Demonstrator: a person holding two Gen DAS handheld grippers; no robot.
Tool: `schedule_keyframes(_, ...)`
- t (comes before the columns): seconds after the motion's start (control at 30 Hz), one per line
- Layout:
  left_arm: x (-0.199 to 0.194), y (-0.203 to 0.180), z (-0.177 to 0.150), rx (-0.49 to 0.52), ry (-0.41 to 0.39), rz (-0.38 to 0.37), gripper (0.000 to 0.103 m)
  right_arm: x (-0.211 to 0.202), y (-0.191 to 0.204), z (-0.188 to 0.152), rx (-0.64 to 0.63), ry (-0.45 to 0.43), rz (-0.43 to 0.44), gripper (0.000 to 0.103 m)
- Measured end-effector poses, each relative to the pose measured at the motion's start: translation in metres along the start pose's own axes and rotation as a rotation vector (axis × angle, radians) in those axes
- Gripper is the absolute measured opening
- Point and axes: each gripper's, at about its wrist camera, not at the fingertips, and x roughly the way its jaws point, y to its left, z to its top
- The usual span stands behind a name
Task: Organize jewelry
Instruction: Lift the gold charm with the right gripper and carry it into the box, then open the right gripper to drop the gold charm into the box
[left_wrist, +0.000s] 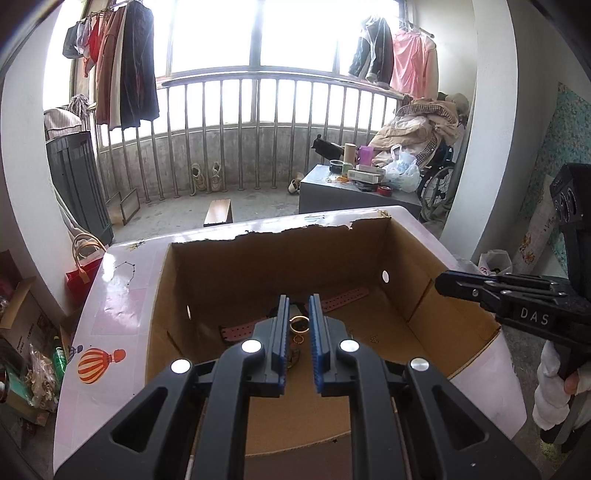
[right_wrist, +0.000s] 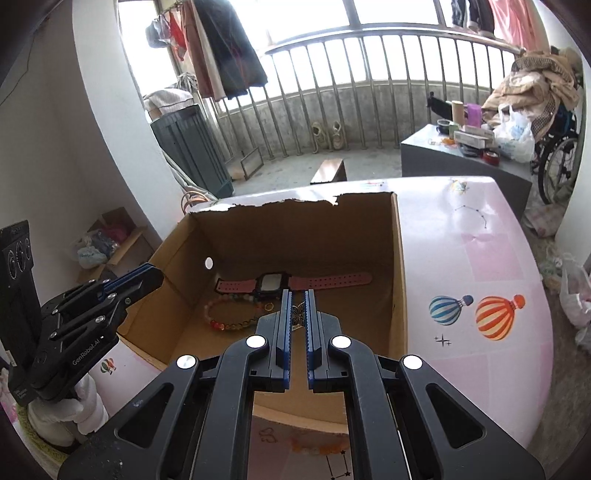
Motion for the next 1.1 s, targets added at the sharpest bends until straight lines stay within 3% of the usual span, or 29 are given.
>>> schedule_keyframes(0.2, 0.041, -0.007, -0.001, -0.025, 0.105, 0.031, 0.010, 0.033, 0.002, -0.003, 0.024, 0.090, -0.027, 0.005)
schedule_keyframes(0.37, 0.062, -0.009, -0.001, -0.047, 0.155, 0.050, 0.010, 0.041, 0.002, -0.003, 0.031, 0.102, -0.057, 0.005)
schedule_keyframes(0.83, 0.053, 0.003, 0.001, -0.135, 0.114, 0.092, 0.011, 0.038, 0.005, -0.003, 0.018, 0.044, -0.126, 0.007)
schedule_keyframes(1.03, 0.050, 0.008, 0.001, -0.159, 0.115, 0.105, 0.036, 0.036, 0.013, -0.003, -0.007, 0.029, -0.132, 0.030)
schedule_keyframes(1.1, 0.049, 0.010, 0.000, -0.170, 0.114, 0.107, 0.050, 0.035, 0.016, -0.003, -0.014, 0.020, -0.130, 0.037)
